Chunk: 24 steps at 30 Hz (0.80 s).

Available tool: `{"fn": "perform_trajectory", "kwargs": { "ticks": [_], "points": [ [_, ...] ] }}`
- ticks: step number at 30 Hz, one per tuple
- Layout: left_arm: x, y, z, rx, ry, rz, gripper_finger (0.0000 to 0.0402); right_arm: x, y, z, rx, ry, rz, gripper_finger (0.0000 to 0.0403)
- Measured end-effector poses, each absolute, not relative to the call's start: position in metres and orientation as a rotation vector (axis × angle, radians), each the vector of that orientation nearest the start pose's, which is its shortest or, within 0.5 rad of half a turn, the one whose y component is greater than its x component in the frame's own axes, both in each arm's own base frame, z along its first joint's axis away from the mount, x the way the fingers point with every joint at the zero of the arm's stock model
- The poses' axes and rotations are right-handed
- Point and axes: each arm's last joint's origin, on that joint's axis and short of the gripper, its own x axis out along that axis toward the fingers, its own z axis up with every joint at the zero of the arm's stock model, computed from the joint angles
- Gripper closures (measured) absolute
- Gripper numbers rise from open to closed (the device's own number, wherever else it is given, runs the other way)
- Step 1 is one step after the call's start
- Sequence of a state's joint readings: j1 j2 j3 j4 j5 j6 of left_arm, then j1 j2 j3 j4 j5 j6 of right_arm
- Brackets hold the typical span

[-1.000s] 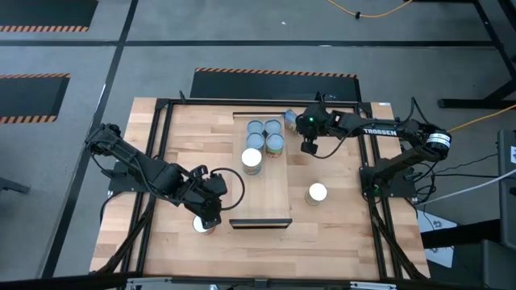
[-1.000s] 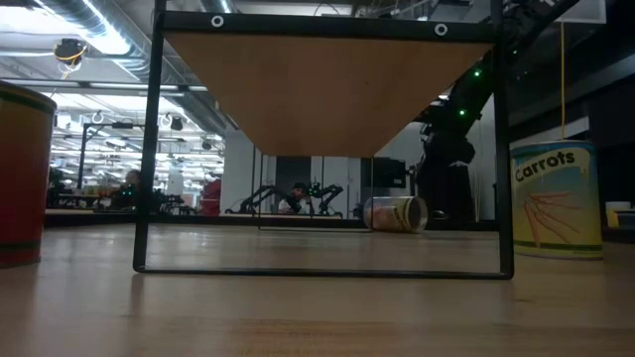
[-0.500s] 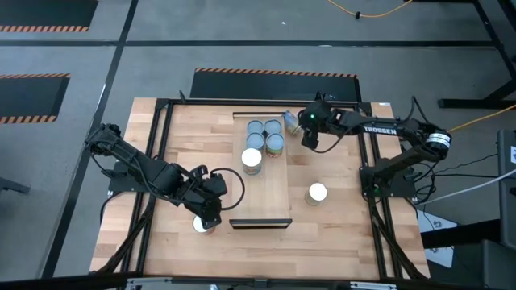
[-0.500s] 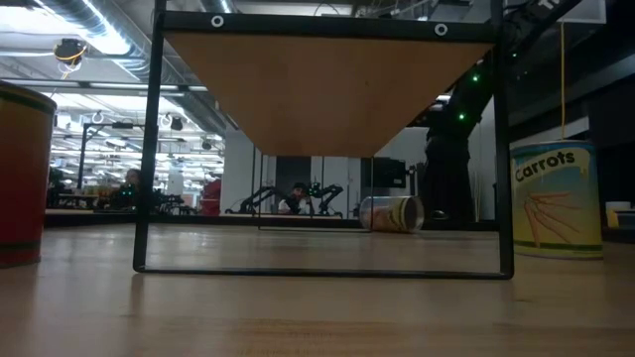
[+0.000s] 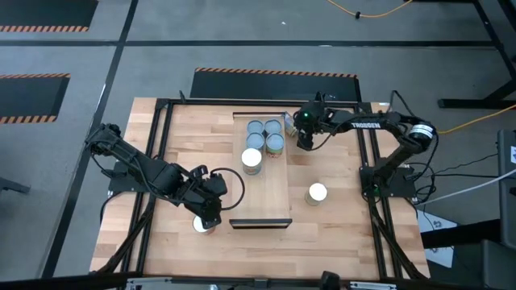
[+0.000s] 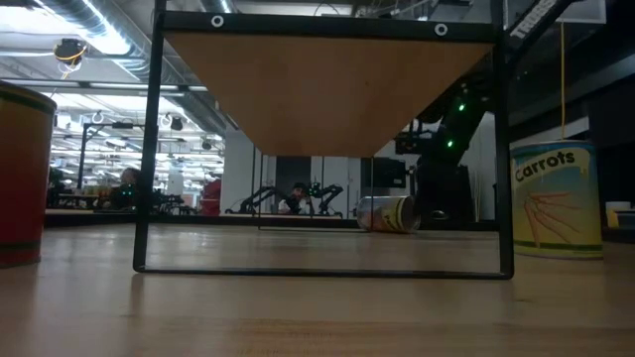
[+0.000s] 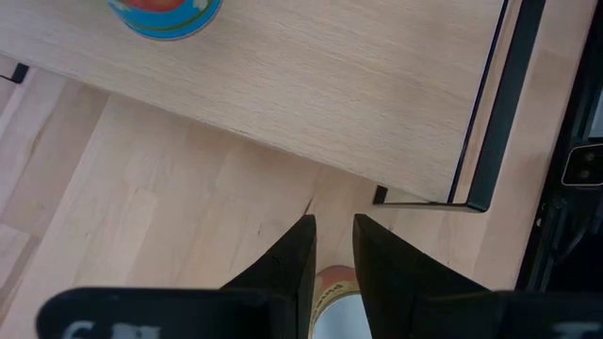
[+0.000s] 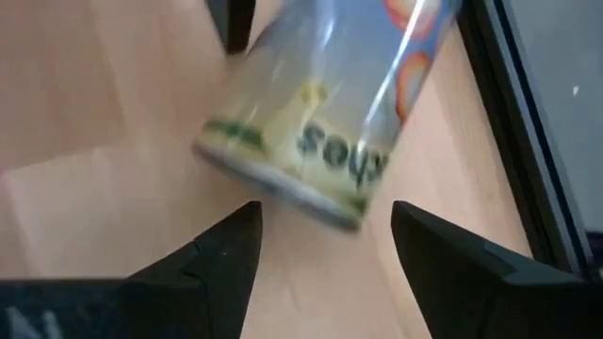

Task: Pick and place cans onto a shelf
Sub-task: Put the canned peaches on the shelf

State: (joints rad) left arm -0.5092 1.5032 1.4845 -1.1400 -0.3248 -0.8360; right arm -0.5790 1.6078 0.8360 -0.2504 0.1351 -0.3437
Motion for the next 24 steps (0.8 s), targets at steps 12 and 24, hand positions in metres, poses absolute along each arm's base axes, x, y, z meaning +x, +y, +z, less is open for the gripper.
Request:
{"fn": "perform_trajectory", "kwargs": {
  "ticks": [12,24],
  "points": [
    [0.255,-0.132,0.335,-0.286,1.029,0.280,0.0335,0.257,-0.179,0.125,-0.057,1.124,-0.478,0.0211],
    [0.255,-0.132,0.335,-0.286,1.028,0.279,0.0335,0.259,-0.182,0.124,-0.042,1.086,-0.510,0.0281]
  ]
}}
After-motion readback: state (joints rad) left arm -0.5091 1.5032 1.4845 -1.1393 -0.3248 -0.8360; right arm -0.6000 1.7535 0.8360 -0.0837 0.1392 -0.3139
